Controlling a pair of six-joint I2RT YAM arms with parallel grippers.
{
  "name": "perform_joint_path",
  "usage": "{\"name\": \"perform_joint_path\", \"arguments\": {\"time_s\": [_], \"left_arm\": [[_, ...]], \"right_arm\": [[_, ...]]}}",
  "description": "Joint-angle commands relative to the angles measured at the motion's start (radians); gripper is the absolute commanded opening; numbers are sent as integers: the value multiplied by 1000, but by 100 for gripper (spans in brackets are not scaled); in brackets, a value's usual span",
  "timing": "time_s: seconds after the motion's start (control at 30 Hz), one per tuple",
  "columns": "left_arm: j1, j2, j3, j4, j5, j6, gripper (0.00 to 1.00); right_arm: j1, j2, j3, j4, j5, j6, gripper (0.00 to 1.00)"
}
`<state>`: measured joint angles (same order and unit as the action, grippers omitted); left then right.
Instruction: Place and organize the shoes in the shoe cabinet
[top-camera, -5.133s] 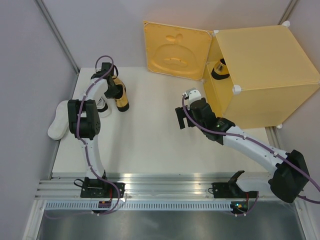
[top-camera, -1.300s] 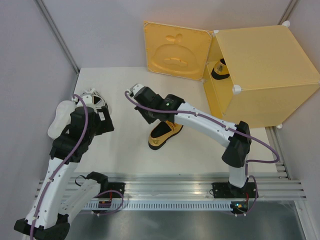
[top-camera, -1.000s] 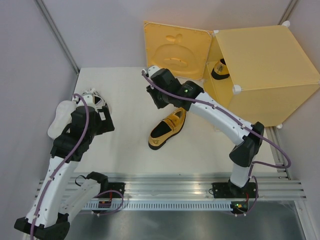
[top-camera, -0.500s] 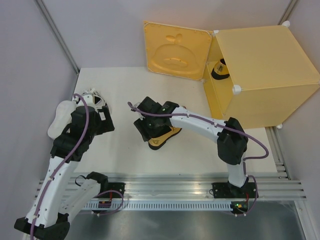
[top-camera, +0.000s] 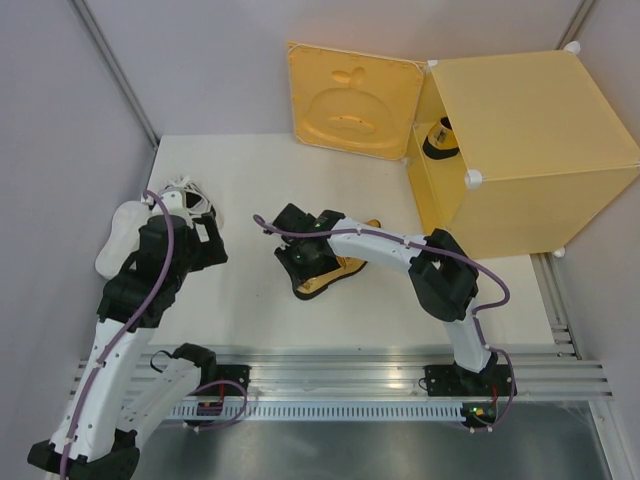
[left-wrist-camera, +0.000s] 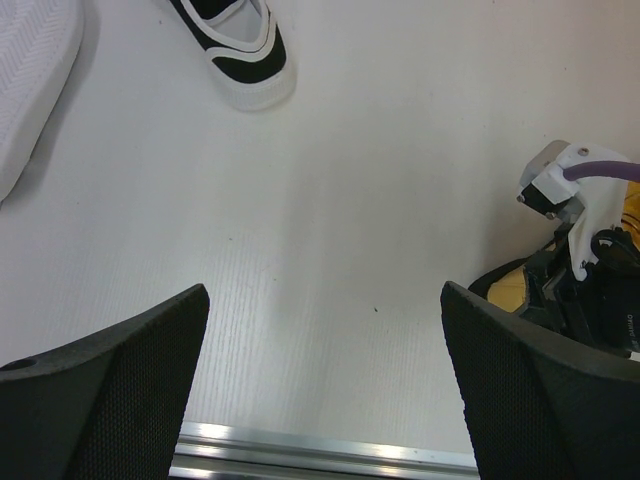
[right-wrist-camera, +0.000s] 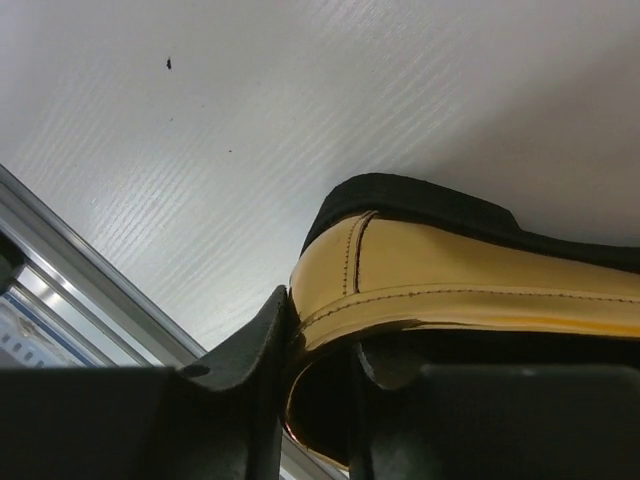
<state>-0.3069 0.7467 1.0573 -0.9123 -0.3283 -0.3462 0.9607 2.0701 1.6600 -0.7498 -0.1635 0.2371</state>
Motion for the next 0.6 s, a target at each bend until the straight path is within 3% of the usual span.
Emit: {"name": "perform_joint_path", "arguments": {"time_s": [0.0,0.13,0.2,0.57], "left_arm": [[5,-13,21,-11,15,-13,100],[5,-20,18,-13,14,-14,100],[5,-18,18,-13,15,-14,100],[5,-7,24,-5,32,-16,100]], "right_arm": [[9,2,40,20,-7,-27,25],[9,-47,75,-20,36,-42,5],[6,-64,113,-58,53,-51,1],[-115,-165,360,-242,136,-139,0]]}}
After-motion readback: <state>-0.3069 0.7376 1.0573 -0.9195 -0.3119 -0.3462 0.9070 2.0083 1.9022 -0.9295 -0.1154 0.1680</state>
